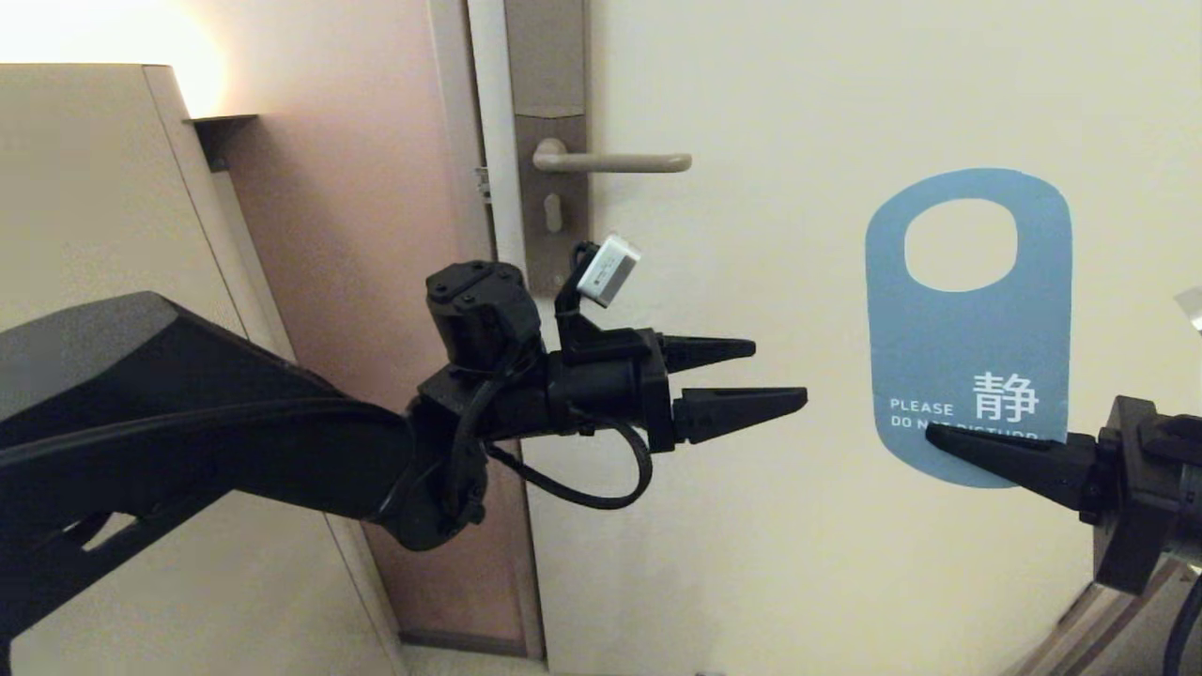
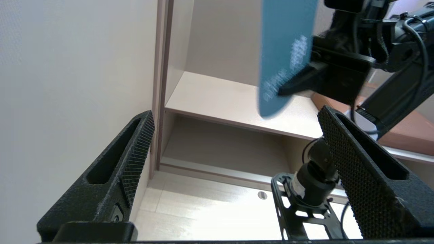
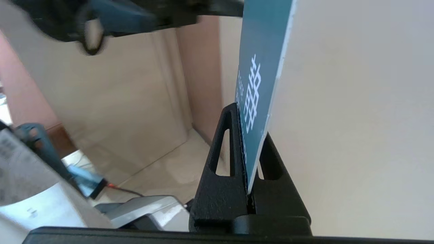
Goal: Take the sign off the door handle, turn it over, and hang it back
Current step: Hang the sign back with the other side facing out
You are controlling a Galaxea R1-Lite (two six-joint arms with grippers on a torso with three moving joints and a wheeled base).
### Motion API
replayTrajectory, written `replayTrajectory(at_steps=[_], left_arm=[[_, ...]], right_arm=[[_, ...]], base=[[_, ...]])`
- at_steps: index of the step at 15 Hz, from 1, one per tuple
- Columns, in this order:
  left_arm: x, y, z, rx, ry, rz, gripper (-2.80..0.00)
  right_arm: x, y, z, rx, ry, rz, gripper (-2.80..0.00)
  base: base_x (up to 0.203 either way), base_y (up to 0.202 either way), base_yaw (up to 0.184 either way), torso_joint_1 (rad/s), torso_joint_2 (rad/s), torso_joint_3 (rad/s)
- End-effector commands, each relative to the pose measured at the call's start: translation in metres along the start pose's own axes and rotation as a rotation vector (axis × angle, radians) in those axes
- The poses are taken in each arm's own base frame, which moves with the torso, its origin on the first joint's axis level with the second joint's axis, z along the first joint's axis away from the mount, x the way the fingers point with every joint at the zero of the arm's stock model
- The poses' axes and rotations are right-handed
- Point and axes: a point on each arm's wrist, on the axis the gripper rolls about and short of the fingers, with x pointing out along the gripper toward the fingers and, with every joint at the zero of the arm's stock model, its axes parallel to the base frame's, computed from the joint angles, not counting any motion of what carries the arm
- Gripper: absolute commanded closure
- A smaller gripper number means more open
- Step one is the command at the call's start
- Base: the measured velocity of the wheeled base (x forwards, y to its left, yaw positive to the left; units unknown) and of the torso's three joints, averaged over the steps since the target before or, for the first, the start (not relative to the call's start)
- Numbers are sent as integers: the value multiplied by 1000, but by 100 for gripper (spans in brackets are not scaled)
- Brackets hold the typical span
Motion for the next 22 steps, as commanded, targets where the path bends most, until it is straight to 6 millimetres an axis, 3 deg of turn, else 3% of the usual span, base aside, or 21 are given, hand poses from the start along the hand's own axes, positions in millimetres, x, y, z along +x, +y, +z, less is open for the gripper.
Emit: replayTrajectory(at_steps=[1, 10, 11, 18, 22], left_arm=[[-7, -12, 8, 12, -8, -4, -280], [-64, -41, 15, 93, 0, 107, -280], [-69, -45, 17, 98, -2, 113, 0], [-123, -80, 35, 161, -46, 243, 0], [-165, -97, 37, 304, 4, 480, 0]], right_arm=[[-2, 0, 1, -2, -9, -19, 0], [-3, -3, 0, 6, -6, -38, 0], [-3, -3, 0, 6, -7, -40, 0], [-5, -7, 1, 8, -13, -67, 0], [-10, -7, 2, 3, -28, -89, 0]], base=[[0, 0, 0, 0, 0, 0], [0, 0, 0, 0, 0, 0], [0, 0, 0, 0, 0, 0], [0, 0, 0, 0, 0, 0], [0, 0, 0, 0, 0, 0]])
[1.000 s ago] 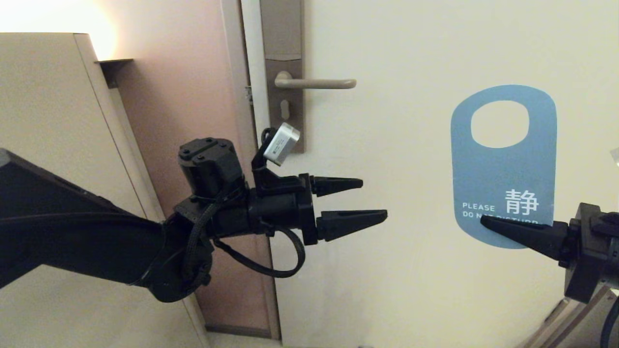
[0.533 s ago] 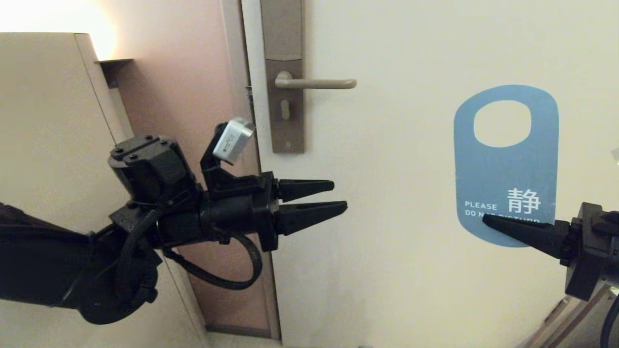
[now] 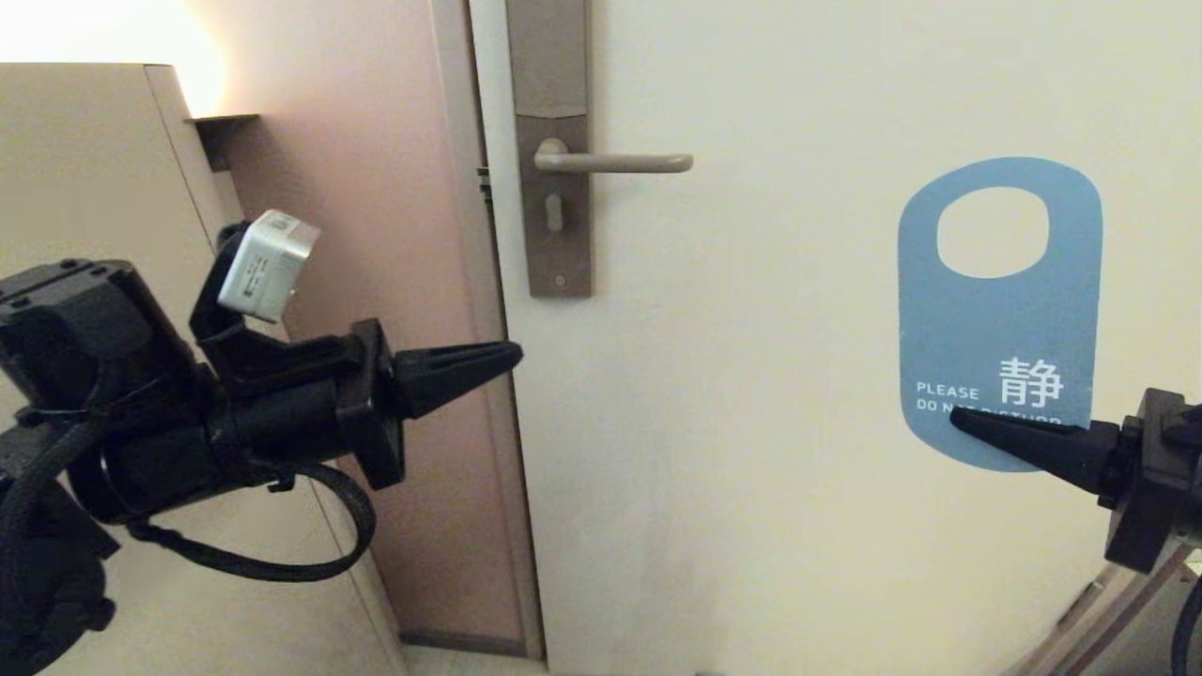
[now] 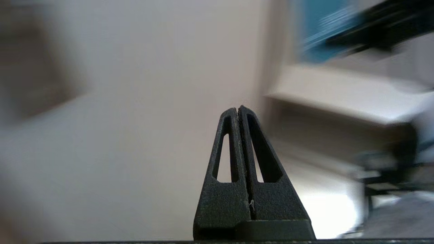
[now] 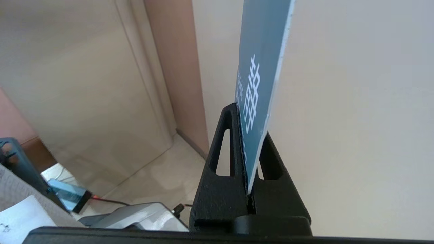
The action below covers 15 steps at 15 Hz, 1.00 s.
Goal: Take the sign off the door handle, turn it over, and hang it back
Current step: Hang the sign back with the other side facing out
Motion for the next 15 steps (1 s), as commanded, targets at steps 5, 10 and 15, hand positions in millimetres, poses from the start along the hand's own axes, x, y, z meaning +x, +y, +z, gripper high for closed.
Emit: replayTrajectory(at_steps=[5, 10, 15], left_arm=[[-66, -15, 8, 116, 12, 396, 0], [-109, -32, 1, 165, 5, 696, 0], [-146, -72, -42, 141, 60, 946, 0]], right_arm=[[-7, 3, 1, -11, -22, -15, 0], [-11, 4, 3, -17, -39, -47, 0], [-11, 3, 3, -15, -41, -66, 0]], base=[[0, 0, 0, 0, 0, 0], [0, 0, 0, 0, 0, 0], [0, 0, 0, 0, 0, 0]])
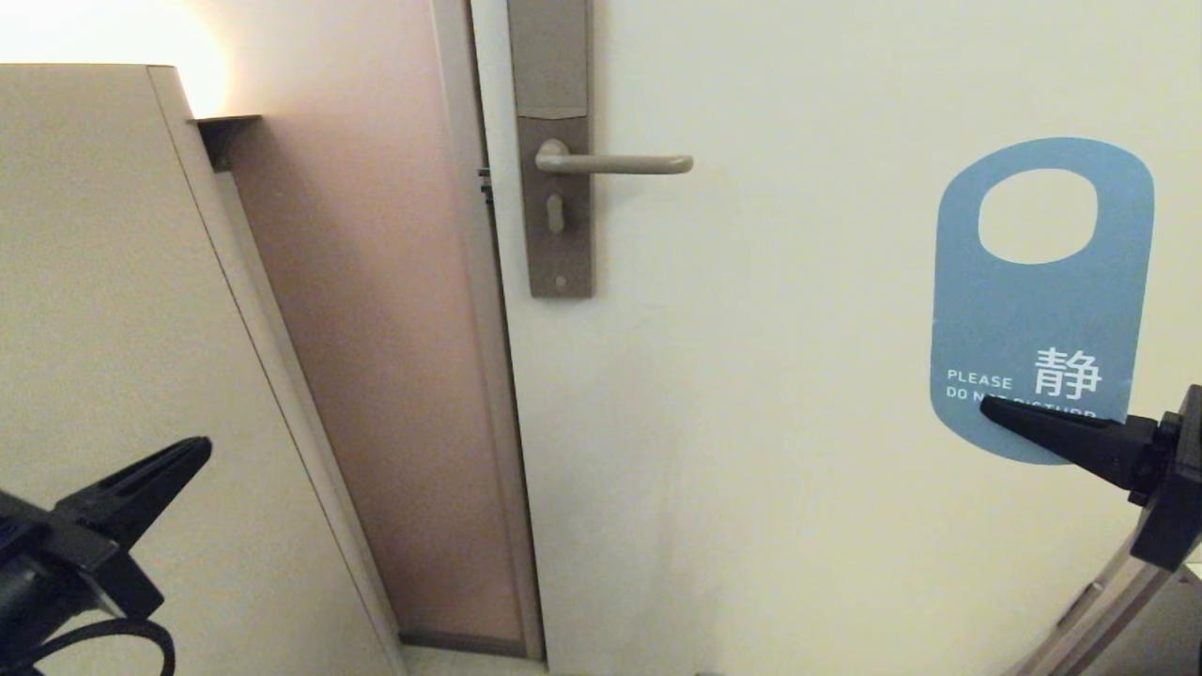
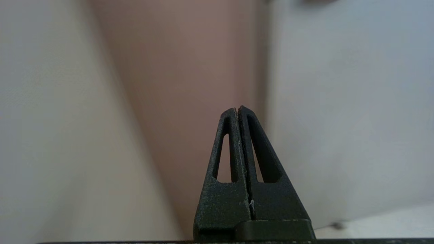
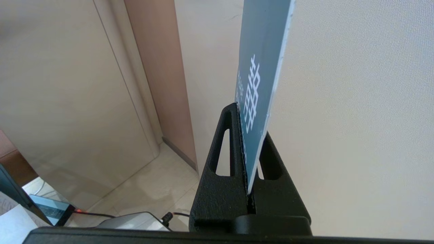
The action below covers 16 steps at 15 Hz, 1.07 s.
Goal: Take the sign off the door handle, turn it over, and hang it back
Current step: Hang the sign back with the other side facing out
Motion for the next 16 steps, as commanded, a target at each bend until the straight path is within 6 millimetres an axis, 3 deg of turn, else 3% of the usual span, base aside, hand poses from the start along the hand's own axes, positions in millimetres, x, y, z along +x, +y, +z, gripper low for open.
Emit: replayTrajectory(at_steps=[1, 7, 11, 14, 16], left_arm=[[-21, -1, -8, 7, -25, 67, 0], [-77, -18, -31, 5, -39, 94, 0], [-118, -30, -63, 6, -43, 155, 0], [-132, -34, -86, 2, -3, 201, 0], [-132, -34, -88, -2, 18, 207, 0]], right_arm=[[0, -1, 1, 0, -4, -2, 0], [-1, -2, 1, 0, -7, -13, 0], [-1, -2, 1, 1, -5, -13, 0], [0, -2, 0, 3, -2, -13, 0], [1, -3, 1, 5, -1, -14, 0]], base=[[0, 0, 0, 0, 0, 0], [0, 0, 0, 0, 0, 0], [0, 0, 0, 0, 0, 0], [0, 0, 0, 0, 0, 0], [0, 0, 0, 0, 0, 0]])
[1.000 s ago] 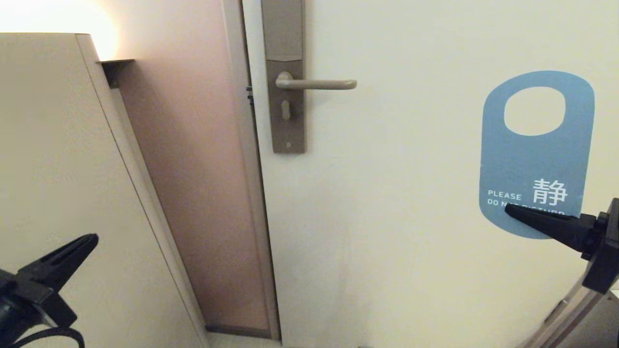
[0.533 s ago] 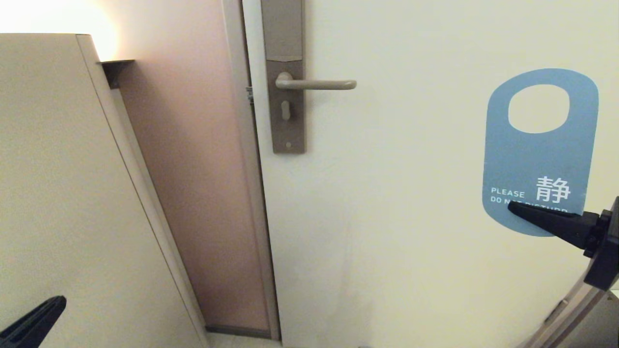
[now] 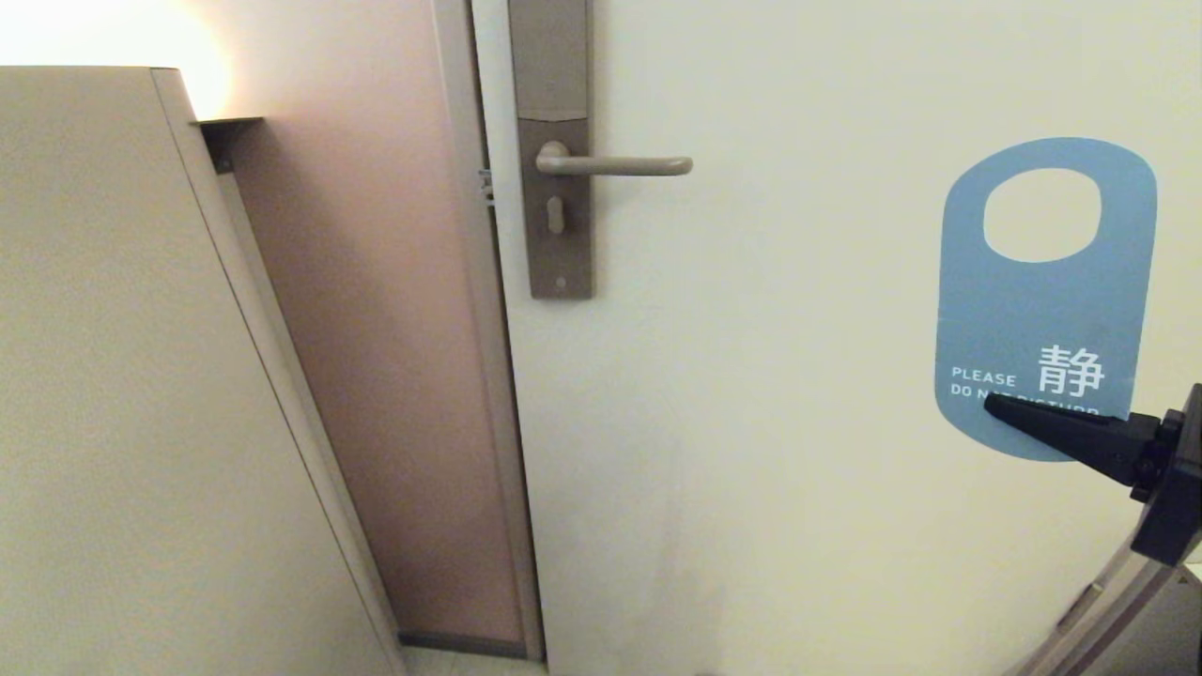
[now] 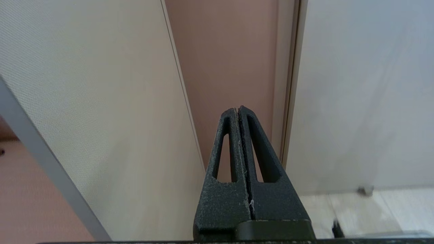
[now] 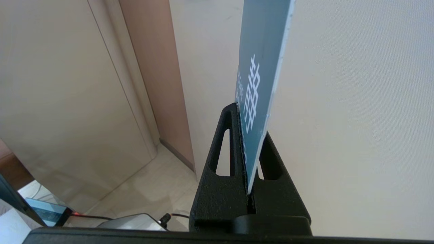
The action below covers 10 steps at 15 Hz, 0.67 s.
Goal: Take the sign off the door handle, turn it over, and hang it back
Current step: Hang the sign back with the other side facing out
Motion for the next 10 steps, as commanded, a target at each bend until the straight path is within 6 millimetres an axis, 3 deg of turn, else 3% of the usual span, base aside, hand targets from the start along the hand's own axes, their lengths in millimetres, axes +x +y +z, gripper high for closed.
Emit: replayTrajectory(at_steps=[1, 5, 10], left_arm=[[-3, 0, -1, -1, -44, 2, 0], [-3, 0, -2, -20, -42, 3, 0], [-3, 0, -2, -32, -42, 6, 0]], right_arm=[[3, -1, 1, 2, 2, 2, 0], [8, -3, 9, -4, -9, 3, 0], [29, -11, 24, -7, -13, 3, 0]], base=[[0, 0, 0, 0, 0, 0], [0, 0, 0, 0, 0, 0], [0, 0, 0, 0, 0, 0]])
